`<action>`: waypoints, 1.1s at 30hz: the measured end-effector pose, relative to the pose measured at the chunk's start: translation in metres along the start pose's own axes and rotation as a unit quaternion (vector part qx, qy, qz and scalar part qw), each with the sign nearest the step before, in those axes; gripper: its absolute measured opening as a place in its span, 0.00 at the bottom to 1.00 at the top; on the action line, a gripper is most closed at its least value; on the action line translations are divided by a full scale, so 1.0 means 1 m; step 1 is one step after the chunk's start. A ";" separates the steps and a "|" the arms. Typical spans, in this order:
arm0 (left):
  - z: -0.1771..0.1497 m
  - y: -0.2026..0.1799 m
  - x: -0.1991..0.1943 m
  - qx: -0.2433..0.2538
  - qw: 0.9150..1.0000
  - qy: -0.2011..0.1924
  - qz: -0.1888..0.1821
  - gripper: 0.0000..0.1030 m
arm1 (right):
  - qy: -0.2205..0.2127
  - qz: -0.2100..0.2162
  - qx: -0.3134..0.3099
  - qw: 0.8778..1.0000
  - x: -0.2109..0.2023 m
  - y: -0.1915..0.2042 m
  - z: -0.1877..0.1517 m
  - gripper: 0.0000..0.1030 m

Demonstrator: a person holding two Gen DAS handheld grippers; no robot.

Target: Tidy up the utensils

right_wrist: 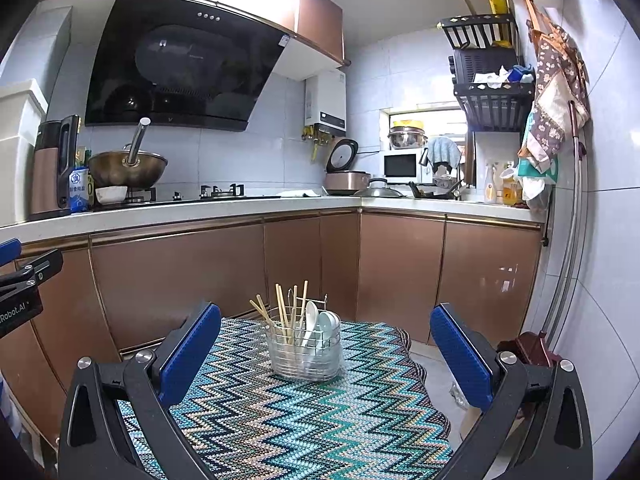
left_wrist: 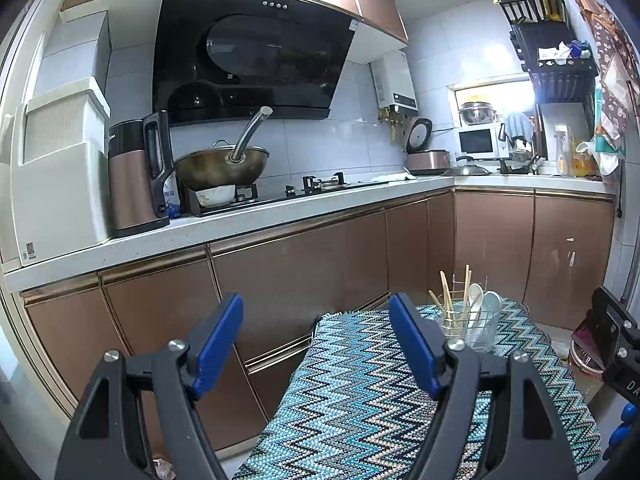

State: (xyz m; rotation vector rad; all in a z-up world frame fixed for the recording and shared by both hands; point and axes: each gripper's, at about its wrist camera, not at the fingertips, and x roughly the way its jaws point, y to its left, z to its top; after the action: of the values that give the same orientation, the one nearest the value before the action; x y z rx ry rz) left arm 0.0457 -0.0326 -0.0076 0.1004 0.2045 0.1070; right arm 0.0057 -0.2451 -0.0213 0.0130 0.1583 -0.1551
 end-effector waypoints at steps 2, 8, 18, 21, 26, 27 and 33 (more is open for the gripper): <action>0.000 0.000 0.000 -0.001 1.000 0.000 0.000 0.72 | 0.000 0.000 0.000 1.000 0.000 0.000 0.000 1.00; 0.000 0.001 0.001 0.000 1.000 0.002 -0.002 0.72 | -0.001 -0.001 0.000 1.000 0.000 0.000 0.000 1.00; -0.002 0.005 0.003 0.000 1.000 0.006 -0.007 0.72 | -0.001 0.000 -0.001 1.000 0.000 0.000 0.000 1.00; -0.002 0.005 0.004 0.001 1.000 0.007 -0.009 0.72 | -0.001 0.000 -0.001 1.000 0.000 0.000 0.000 1.00; -0.002 0.006 0.004 0.001 1.000 0.007 -0.010 0.72 | -0.002 0.000 -0.001 1.000 -0.001 0.000 0.000 1.00; -0.002 0.006 0.004 0.001 1.000 0.008 -0.010 0.72 | -0.002 0.000 -0.001 1.000 -0.001 0.000 0.000 1.00; -0.001 0.006 0.002 -0.001 1.000 0.009 -0.011 0.72 | -0.002 0.000 -0.002 1.000 -0.002 0.000 0.001 1.00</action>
State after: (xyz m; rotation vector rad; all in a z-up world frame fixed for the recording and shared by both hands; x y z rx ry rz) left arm 0.0472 -0.0264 -0.0085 0.0959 0.2233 0.0859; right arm 0.0042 -0.2444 -0.0205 0.0091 0.1556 -0.1542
